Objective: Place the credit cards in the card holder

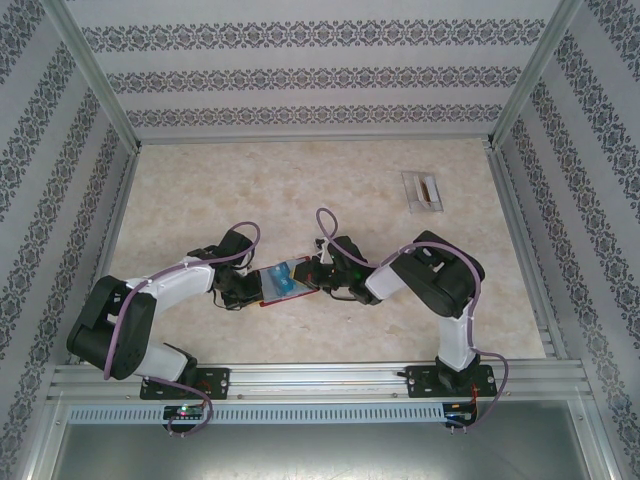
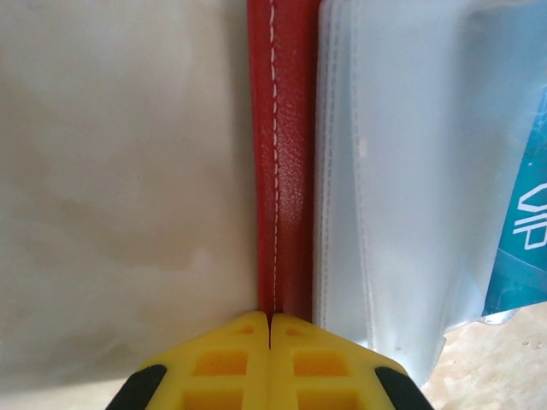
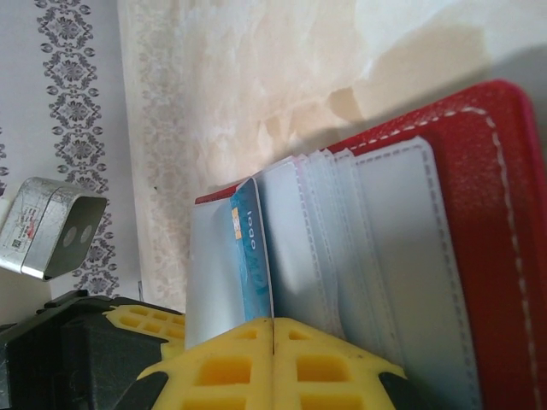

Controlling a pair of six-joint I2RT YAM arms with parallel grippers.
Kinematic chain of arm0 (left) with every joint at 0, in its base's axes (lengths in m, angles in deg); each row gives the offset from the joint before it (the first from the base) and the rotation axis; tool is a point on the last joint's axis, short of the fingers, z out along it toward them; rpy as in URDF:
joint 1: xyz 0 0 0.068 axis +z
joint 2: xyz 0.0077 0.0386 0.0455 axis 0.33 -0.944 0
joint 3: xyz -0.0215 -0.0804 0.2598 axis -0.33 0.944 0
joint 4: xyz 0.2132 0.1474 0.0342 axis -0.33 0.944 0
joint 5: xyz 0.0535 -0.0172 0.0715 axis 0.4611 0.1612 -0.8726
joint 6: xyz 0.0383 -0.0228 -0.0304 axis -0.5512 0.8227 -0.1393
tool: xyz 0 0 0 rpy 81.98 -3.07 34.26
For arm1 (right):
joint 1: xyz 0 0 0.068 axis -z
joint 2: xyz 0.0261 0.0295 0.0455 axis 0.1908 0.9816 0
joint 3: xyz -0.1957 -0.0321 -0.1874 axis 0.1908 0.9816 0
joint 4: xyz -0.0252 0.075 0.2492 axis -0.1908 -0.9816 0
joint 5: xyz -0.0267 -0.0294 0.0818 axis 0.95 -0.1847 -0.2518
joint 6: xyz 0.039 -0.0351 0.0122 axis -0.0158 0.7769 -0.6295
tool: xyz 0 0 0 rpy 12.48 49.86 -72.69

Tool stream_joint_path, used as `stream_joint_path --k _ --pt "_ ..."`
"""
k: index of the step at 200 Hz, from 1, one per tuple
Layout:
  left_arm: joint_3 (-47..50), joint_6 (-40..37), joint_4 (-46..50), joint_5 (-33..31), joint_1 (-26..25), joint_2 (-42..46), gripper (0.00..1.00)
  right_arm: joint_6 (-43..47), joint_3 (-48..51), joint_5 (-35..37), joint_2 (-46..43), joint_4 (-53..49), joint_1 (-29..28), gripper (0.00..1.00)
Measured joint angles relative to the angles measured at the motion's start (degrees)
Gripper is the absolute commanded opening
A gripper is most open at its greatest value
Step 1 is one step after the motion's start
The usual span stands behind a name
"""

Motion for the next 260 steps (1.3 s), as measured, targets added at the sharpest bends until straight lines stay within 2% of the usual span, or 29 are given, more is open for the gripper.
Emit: stream_joint_path --k 38,88,180,213,229,260 --pt "-0.3 -0.5 0.0 0.2 0.0 -0.5 0.0 -2.7 0.9 3.2 -1.0 -0.3 -1.8 0.03" --pt "-0.3 -0.9 0.2 0.0 0.0 -0.3 0.0 -5.5 0.2 4.0 -0.9 -0.4 -3.3 0.06" --pt "-0.3 -0.8 0.2 -0.4 -0.3 -0.3 0.0 -3.3 -4.7 5.7 -0.4 -7.1 -6.3 0.1" --pt "-0.3 -0.9 0.2 -0.7 -0.3 -0.1 0.11 -1.4 -5.6 6.3 -0.1 -8.6 -6.7 0.18" --pt "-0.5 -1.0 0.6 -1.4 -0.7 -0.1 0.19 -0.5 -5.6 6.5 -0.7 -9.5 -6.8 0.28" --pt "-1.0 -1.9 1.8 -3.4 -0.9 1.8 0.27 4.2 -4.9 8.8 -6.0 -16.4 -7.8 0.34"
